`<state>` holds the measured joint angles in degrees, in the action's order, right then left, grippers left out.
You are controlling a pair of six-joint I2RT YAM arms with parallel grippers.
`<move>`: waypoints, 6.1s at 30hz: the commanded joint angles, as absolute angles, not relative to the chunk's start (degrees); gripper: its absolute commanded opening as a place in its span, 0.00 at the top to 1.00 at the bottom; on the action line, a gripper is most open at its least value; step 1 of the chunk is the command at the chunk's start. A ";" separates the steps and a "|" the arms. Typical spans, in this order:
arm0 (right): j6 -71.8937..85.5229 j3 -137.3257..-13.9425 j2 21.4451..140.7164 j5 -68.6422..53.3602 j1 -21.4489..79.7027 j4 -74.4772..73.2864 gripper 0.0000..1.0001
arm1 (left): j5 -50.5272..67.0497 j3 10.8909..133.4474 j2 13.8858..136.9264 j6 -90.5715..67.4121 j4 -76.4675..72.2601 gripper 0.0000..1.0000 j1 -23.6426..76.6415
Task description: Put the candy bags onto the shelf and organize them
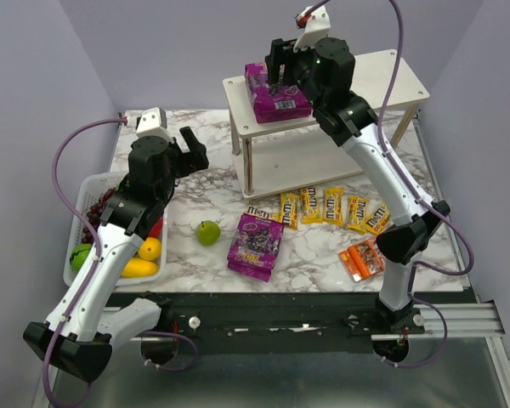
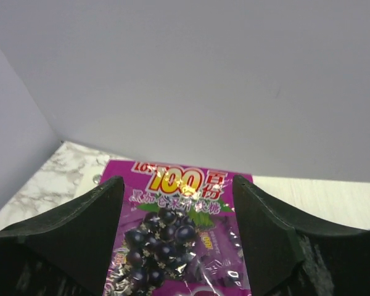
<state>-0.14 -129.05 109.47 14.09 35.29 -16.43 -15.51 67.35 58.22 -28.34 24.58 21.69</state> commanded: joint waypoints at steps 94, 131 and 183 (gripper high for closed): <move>23.05 -45.77 80.05 -24.68 37.18 -6.50 0.23 | -7.65 24.52 51.32 -61.97 14.51 0.26 47.99; 24.35 -40.77 70.68 -37.80 37.18 -11.13 0.99 | -20.02 36.80 47.47 -55.02 22.93 0.31 48.08; 42.45 -114.79 86.74 12.04 11.51 -21.36 0.99 | -32.87 55.54 55.81 -47.99 30.15 0.25 43.33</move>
